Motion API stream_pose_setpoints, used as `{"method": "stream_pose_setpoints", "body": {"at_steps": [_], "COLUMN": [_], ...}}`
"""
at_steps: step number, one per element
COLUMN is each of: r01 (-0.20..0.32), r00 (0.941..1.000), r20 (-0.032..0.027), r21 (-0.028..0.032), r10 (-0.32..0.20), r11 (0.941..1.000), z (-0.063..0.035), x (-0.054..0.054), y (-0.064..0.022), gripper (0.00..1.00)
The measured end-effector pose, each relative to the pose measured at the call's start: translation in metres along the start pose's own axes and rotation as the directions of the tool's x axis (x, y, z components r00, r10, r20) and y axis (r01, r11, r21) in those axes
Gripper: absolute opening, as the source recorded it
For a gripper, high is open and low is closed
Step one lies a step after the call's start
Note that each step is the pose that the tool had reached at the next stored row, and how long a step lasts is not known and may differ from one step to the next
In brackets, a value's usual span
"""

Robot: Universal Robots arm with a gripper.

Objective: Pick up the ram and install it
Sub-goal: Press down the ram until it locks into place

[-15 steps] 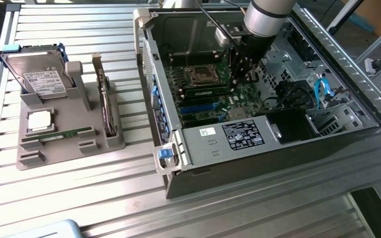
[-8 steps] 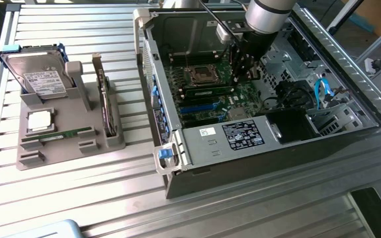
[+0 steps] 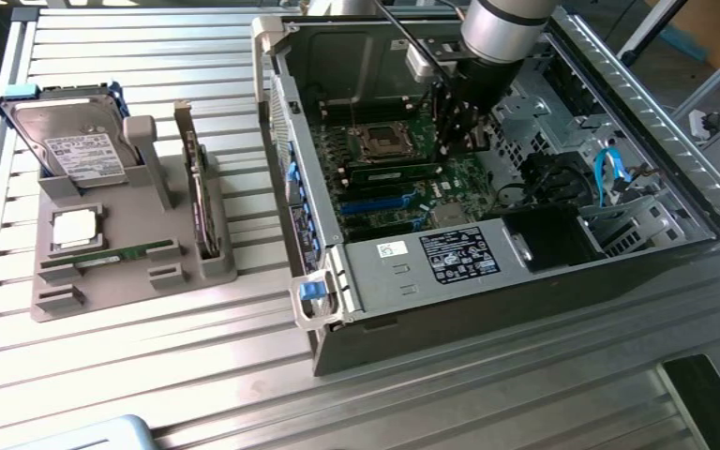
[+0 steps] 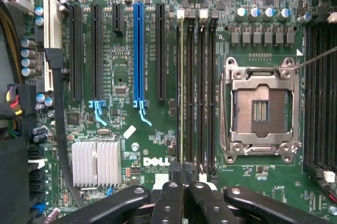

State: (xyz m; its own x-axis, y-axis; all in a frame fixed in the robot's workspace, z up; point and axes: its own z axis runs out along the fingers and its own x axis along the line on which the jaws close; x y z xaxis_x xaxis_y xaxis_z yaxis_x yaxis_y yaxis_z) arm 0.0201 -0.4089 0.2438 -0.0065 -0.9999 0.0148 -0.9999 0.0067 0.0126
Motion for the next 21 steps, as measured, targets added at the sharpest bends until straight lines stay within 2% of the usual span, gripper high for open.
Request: {"method": "stream_pose_setpoints", "body": {"at_steps": [5,17,21], "r01": [0.000,0.000,0.000], "r00": [1.0000,1.0000,1.0000], "r20": [0.0005,0.0006,0.0006], "r21": [0.0049,0.0132,0.0187], "r10": [0.000,0.000,0.000], "r11": [1.0000,0.9999,0.9998], "z": [0.0003,0.0006,0.0008], "x": [0.000,0.001,0.001], "y": [0.0171,0.0421,0.0562], "gripper": [0.11,0.11,0.11]}}
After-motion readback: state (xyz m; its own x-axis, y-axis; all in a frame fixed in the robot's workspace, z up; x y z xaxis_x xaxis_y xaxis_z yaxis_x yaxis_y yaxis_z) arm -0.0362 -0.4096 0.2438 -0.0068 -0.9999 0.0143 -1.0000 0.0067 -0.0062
